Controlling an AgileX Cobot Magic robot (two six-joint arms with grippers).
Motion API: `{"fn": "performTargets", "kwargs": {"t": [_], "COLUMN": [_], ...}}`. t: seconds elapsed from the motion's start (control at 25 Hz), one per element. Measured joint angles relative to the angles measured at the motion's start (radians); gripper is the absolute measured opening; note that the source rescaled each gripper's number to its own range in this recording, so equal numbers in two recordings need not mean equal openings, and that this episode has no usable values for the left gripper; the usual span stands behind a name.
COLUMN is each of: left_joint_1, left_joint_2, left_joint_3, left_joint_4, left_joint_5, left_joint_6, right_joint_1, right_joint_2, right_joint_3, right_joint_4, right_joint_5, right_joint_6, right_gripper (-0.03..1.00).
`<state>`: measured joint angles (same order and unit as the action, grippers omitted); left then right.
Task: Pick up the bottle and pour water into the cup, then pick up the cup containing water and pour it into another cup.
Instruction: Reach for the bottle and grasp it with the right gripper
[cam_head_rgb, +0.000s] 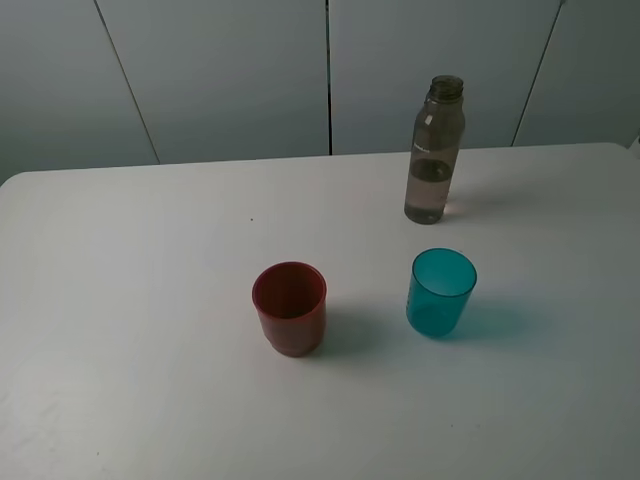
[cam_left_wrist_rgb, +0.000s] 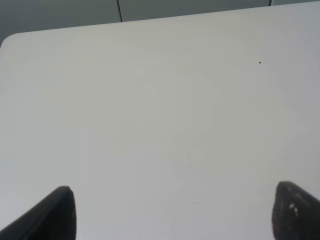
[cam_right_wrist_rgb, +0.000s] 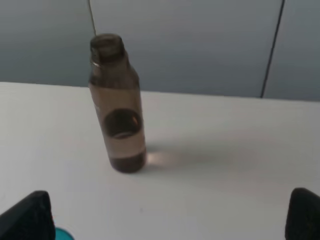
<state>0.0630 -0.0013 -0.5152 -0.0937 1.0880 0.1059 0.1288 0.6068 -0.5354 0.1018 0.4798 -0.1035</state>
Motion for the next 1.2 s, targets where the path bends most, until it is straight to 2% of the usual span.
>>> {"fn": "performTargets", "kwargs": {"t": [0.24, 0.32, 0.48, 0.6, 0.72, 0.84, 0.96, 1.2], "left_joint_1": [0.0, 0.0, 0.0, 0.0, 0.0, 0.0, 0.0, 0.0], "left_joint_2": [0.0, 0.0, 0.0, 0.0, 0.0, 0.0, 0.0, 0.0], "left_joint_3": [0.0, 0.0, 0.0, 0.0, 0.0, 0.0, 0.0, 0.0], "left_joint_4": [0.0, 0.0, 0.0, 0.0, 0.0, 0.0, 0.0, 0.0], "left_joint_5": [0.0, 0.0, 0.0, 0.0, 0.0, 0.0, 0.0, 0.0], "left_joint_6": [0.0, 0.0, 0.0, 0.0, 0.0, 0.0, 0.0, 0.0], "right_joint_1": [0.104, 0.113, 0.117, 0.119, 0.119, 0.119, 0.119, 0.119], "right_joint_2": [0.429, 0.547, 0.735, 0.856, 0.959, 1.054, 1.134, 1.266], "right_joint_3": [-0.005, -0.021, -0.046, -0.047, -0.047, -0.049, -0.049, -0.051], "right_joint_4": [-0.004, -0.004, -0.014, -0.079, -0.183, -0.242, -0.245, -0.197], "right_joint_5": [-0.431, -0.531, -0.672, -0.796, -0.969, -1.117, -1.207, -1.379], "right_joint_6": [-0.017, 0.016, 0.066, 0.171, 0.32, 0.374, 0.37, 0.218], "right_gripper": [1.0, 1.0, 1.0, 1.0, 1.0, 1.0, 1.0, 1.0]}}
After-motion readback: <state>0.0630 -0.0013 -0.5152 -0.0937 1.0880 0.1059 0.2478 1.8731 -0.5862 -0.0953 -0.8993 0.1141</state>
